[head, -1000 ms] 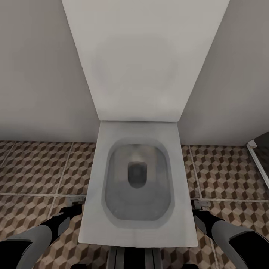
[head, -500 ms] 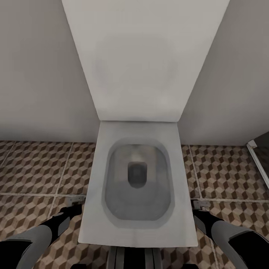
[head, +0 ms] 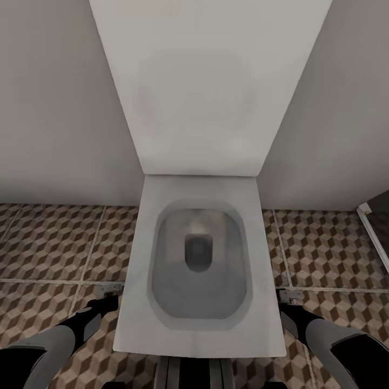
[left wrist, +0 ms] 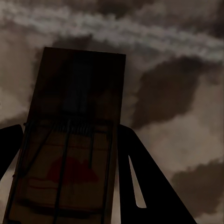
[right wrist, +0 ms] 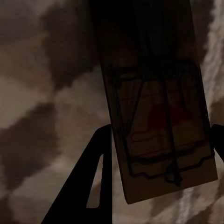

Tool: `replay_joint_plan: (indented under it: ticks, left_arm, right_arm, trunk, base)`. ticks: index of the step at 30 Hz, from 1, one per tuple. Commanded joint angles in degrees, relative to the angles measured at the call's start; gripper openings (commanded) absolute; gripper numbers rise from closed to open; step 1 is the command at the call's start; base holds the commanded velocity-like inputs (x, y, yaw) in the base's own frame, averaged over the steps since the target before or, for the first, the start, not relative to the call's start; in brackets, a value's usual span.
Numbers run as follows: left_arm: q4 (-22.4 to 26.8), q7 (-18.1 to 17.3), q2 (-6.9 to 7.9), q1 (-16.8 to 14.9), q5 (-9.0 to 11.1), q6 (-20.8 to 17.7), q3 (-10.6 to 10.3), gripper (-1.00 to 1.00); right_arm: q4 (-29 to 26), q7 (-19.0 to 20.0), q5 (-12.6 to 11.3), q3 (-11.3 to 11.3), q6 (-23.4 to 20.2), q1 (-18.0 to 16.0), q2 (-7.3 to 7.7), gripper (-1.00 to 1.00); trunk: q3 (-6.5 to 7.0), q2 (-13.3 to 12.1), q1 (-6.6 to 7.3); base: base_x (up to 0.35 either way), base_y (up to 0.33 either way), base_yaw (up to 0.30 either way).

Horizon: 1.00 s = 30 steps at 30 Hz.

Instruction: Take the four mousetraps from the cabinet in the bathroom and place them on the bathroom floor. Make sure all four end up on the same floor surface, and ensure that at least two of them are either under or directly next to the same bathroom sink.

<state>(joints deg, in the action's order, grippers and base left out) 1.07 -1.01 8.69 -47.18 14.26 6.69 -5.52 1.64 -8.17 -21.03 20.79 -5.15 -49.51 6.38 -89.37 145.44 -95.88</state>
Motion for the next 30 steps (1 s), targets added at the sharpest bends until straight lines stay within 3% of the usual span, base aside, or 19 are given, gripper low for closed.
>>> replay_joint_plan:
  ticks: [1, 23, 24, 30]
  left_arm:
    - [-0.2, 0.1, -0.02, 0.0, 0.2, 0.2, -1.0, -1.0]
    - [-0.2, 0.1, -0.05, 0.0, 0.2, 0.2, -1.0, -1.0]
    - [-0.2, 0.1, -0.04, 0.0, 0.2, 0.2, -1.0, -1.0]
    - [-0.2, 0.0, -0.05, 0.0, 0.2, 0.2, -1.0, -1.0]
  right_arm:
    - [0.2, 1.8, -0.9, 0.7, -0.3, 0.0, -0.06, -1.0]
    - [0.1, 1.8, -0.9, 0.7, -2.3, 0.0, 0.03, -1.0]
    - [0.1, 1.8, -0.9, 0.7, -2.6, 0.0, 0.03, 1.0]
    - [0.1, 1.9, -0.9, 0.7, -3.2, 0.0, 0.03, 1.0]
  trunk:
    - [-0.04, 0.0, -0.02]
    - [-0.04, 0.0, -0.02]
    - [-0.04, 0.0, -0.02]
    - [-0.04, 0.0, -0.02]
  base:
    - [0.0, 0.0, 0.0]
    - [0.0, 0.0, 0.0]
    - [0.0, 0.0, 0.0]
    - [0.0, 0.0, 0.0]
